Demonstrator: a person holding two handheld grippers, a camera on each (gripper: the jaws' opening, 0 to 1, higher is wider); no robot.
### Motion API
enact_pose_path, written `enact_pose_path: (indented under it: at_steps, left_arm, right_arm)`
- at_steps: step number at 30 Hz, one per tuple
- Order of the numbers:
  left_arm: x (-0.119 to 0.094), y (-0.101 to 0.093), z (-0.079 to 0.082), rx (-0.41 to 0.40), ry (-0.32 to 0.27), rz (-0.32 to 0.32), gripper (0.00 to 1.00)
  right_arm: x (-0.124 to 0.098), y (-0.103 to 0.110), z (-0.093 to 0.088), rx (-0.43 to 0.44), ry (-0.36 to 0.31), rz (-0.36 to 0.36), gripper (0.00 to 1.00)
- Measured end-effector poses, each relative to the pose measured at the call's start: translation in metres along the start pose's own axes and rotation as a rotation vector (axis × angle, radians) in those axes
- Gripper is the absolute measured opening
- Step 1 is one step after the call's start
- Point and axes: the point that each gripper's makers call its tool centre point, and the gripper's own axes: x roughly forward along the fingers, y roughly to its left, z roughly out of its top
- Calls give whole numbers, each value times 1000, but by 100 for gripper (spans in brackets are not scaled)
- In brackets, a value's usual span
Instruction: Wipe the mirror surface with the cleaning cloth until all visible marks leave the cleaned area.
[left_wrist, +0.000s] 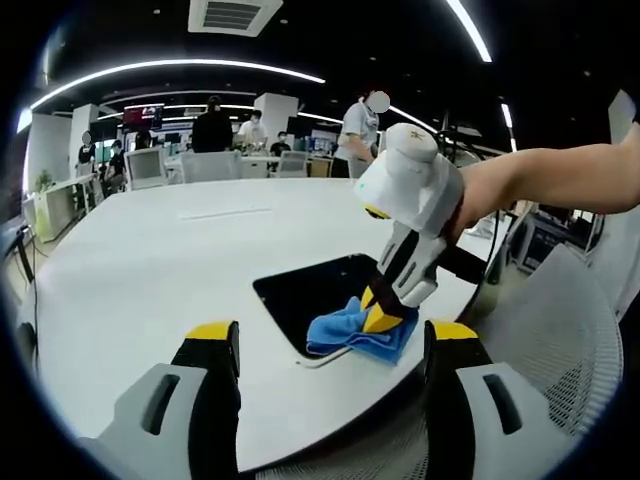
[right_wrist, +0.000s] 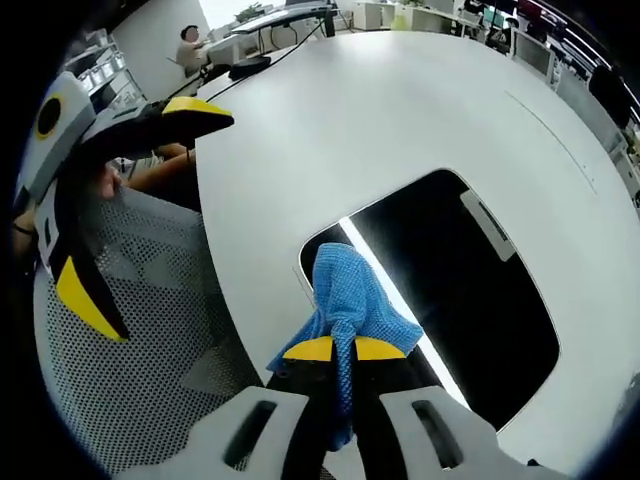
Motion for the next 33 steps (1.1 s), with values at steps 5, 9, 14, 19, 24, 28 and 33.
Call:
enact_pose_path:
  at_steps: [5,9,14,19,24,28,33]
  left_arm:
    - [0,0,-1,-1,6,-1,72]
    - [0,1,0,-2,1,4,73]
    - [0,1,-1,-1,4,4,73]
    - [0,1,-1,-3,5,9,73]
    - [0,0,-2,-1,12,2,73]
    - [0,1,-1,-1,8,4,73]
    - [0,1,-1,-1,8,3,73]
  right_arm:
    - [0,-1,0,6,-16,2,0]
    - [0,-3,0,17,-21,14,0]
    - [-1,-4,-3,16,-33,26,0]
    - [-3,-8,-8,41,-71,32,0]
    - [-7,-14,-16,80,-84,37,0]
    - [-11,-20,-24,116,-101,34,0]
    - [-15,-24,-32,140,-105,23,0]
